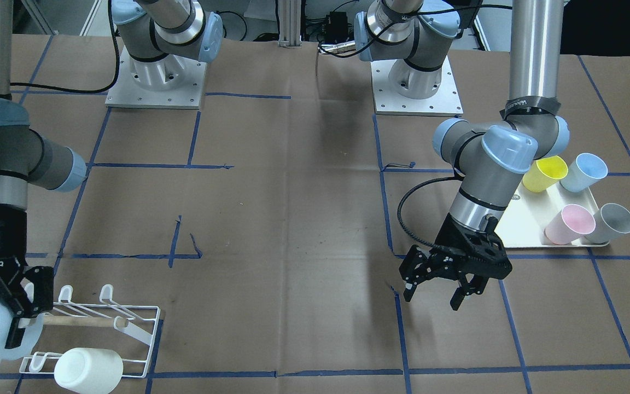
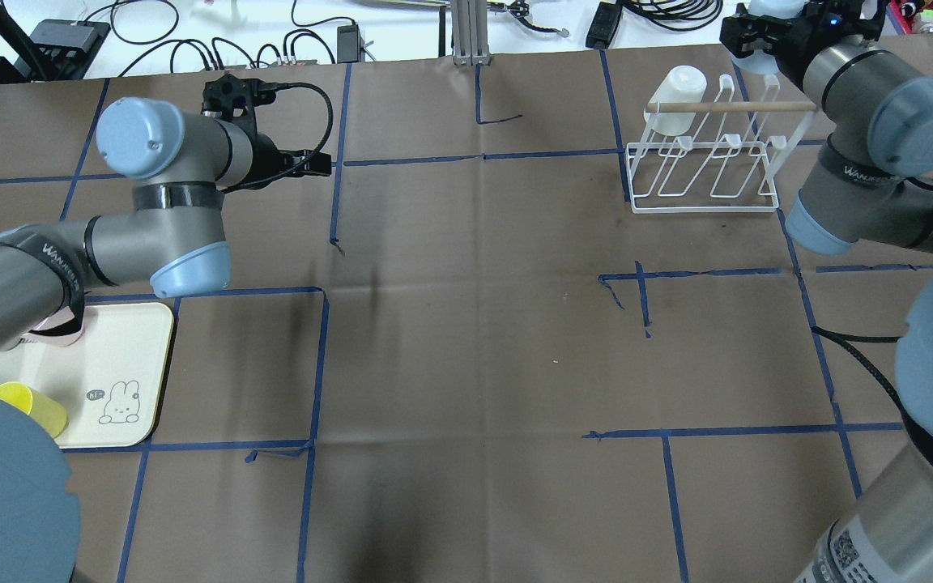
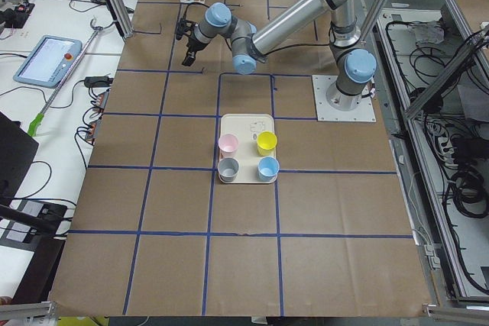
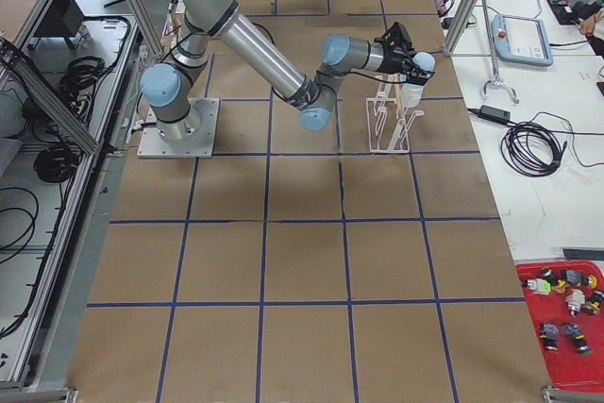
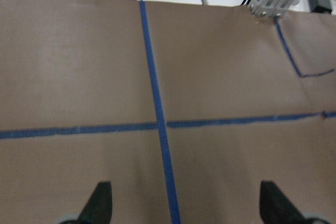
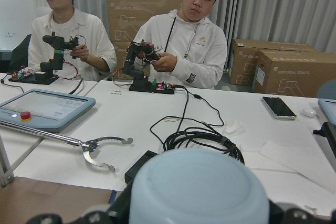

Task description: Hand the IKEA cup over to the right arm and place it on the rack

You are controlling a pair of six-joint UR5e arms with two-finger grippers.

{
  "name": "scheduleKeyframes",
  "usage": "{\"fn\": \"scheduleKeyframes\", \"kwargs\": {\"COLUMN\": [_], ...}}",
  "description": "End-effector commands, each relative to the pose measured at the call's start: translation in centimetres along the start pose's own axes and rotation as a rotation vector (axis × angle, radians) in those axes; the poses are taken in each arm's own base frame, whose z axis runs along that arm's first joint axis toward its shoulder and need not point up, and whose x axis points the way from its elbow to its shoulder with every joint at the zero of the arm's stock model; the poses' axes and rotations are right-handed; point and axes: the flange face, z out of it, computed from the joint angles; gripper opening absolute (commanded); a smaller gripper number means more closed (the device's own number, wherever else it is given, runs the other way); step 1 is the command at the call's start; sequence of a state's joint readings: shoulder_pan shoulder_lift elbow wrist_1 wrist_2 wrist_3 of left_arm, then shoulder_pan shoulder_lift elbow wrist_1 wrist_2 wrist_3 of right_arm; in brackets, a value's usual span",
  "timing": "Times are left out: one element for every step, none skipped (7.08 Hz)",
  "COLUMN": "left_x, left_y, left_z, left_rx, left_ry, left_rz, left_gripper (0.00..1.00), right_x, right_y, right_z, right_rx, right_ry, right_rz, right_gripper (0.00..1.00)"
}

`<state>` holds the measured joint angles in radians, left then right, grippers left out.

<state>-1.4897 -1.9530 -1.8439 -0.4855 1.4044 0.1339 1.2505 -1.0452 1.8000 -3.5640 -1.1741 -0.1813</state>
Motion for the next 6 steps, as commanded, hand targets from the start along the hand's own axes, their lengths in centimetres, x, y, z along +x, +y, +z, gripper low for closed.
{"fn": "scheduleKeyframes", "kwargs": {"left_x": [3.5,4.0,4.0,4.6,5.0,5.3], "left_y": [-4.3,-5.1,-4.3,-2.8,-1.3,0.5], "left_z": [-7.3,-11.4,-14.8,-18.2,-20.0,-20.6], "left_rx": [-0.309,-0.410,-0.480,-0.486,-0.492,-0.495], "left_ry": [-0.048,-0.040,-0.084,-0.102,-0.102,-0.097], "left_rz": [0.015,0.006,0.009,0.018,0.018,0.017], "left_gripper": [0.99,0.99,0.99,0.99,0.99,0.99], "right_x": [3.8,4.3,4.5,4.4,4.4,4.3], "right_y": [1.0,1.7,2.4,3.0,3.7,4.3], "right_z": [2.2,3.4,3.9,4.2,4.3,4.3], "right_rx": [0.001,0.000,-0.007,-0.009,-0.009,-0.018], "right_ry": [0.043,0.044,0.044,0.044,0.043,0.042], "right_rz": [0.004,0.005,0.010,0.010,0.010,0.015], "right_gripper": [0.22,0.22,0.22,0.22,0.22,0.22]}}
